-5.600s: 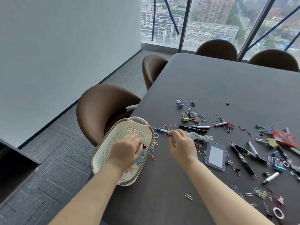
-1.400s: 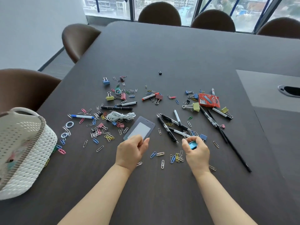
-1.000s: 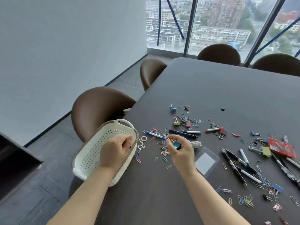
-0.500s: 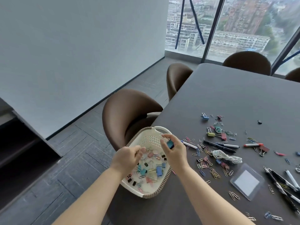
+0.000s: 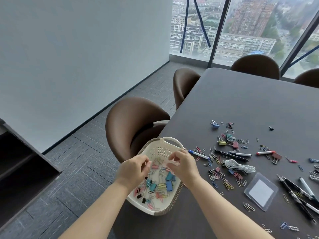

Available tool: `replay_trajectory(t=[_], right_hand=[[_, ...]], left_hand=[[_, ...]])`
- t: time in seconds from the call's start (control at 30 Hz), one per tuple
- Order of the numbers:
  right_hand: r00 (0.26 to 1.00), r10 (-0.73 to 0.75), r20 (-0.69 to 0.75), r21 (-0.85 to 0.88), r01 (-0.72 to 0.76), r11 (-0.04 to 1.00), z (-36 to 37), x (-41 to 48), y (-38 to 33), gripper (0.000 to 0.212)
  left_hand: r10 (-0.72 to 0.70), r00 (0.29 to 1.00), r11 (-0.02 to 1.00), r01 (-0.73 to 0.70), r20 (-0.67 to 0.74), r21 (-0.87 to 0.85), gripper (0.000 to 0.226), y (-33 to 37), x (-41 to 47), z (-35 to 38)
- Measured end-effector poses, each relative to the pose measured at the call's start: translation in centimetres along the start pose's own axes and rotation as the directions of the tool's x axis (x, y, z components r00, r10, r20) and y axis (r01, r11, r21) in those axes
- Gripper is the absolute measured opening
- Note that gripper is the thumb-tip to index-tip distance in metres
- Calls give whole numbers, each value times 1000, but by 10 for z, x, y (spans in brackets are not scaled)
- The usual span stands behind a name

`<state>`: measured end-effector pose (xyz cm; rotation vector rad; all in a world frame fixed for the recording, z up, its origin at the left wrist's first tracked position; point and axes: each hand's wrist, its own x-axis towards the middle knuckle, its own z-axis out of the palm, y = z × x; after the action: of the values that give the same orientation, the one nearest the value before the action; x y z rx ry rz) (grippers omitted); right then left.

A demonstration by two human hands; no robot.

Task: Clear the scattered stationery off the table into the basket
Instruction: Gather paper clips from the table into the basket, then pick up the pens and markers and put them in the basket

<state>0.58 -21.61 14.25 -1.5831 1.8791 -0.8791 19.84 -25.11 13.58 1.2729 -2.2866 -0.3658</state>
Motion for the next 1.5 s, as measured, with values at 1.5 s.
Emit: replay_trajectory(t=[1.5], right_hand=[[830, 479, -287, -335, -555, 761, -176, -83, 288, 40]], left_hand=[[-85, 879, 814, -210, 468, 541, 31, 131, 125, 223]])
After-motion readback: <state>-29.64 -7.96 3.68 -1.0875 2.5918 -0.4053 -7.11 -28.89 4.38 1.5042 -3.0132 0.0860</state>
